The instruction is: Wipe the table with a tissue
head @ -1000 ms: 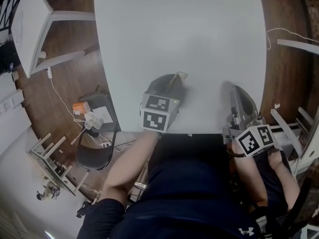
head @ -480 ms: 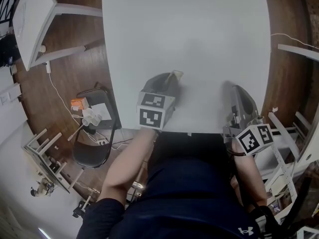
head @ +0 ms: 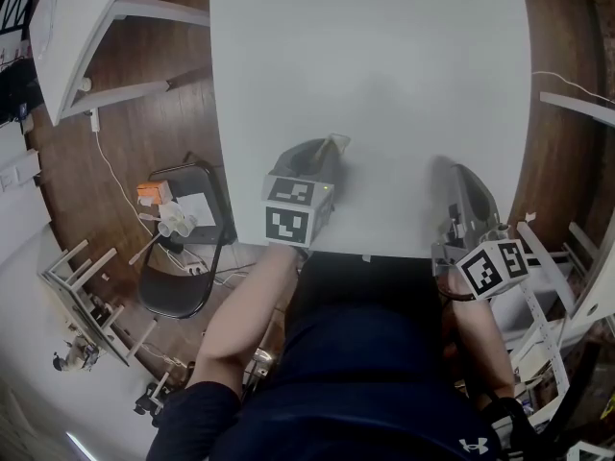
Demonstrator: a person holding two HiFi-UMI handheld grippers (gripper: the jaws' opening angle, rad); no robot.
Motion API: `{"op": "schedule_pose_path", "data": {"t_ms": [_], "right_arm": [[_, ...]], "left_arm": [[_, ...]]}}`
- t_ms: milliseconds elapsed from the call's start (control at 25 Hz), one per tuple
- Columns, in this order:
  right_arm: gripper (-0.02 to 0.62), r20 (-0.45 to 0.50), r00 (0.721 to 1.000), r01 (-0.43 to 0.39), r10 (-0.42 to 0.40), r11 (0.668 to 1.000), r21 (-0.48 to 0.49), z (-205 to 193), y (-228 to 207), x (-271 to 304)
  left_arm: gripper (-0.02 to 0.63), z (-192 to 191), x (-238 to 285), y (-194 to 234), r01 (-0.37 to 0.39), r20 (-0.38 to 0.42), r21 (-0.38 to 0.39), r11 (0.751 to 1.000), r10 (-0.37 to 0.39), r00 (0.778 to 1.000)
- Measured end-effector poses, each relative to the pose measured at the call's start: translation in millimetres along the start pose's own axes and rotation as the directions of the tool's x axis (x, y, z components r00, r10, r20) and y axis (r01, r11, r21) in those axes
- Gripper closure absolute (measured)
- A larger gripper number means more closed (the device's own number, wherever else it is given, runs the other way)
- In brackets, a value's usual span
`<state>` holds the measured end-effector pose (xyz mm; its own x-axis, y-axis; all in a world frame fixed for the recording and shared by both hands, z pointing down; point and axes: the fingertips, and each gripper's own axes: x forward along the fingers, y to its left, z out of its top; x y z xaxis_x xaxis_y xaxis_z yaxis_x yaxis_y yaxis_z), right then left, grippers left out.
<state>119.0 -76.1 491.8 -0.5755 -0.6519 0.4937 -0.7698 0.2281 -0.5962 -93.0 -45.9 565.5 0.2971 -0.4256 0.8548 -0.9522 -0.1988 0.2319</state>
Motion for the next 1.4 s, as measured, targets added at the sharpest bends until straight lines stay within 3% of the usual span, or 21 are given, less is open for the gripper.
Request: {"op": "schedule_pose_path", "data": {"t_ms": [760,1400], "right_arm": [[0.583,-0.028,0.999,-0.025,0.025,1.0,-0.013,-2,15,14],[0.583,-0.032,0.999,-0.039,0.038,0.999,-0.025,-1,29,19]], "left_arm": [[0.586,-12,-14,34,-0.057,0.01,-0.062,0.996,0.057,0.998],[0.586,-12,-24,44,-0.06,0.024,-0.1,0.993,0.062,0.998]]}}
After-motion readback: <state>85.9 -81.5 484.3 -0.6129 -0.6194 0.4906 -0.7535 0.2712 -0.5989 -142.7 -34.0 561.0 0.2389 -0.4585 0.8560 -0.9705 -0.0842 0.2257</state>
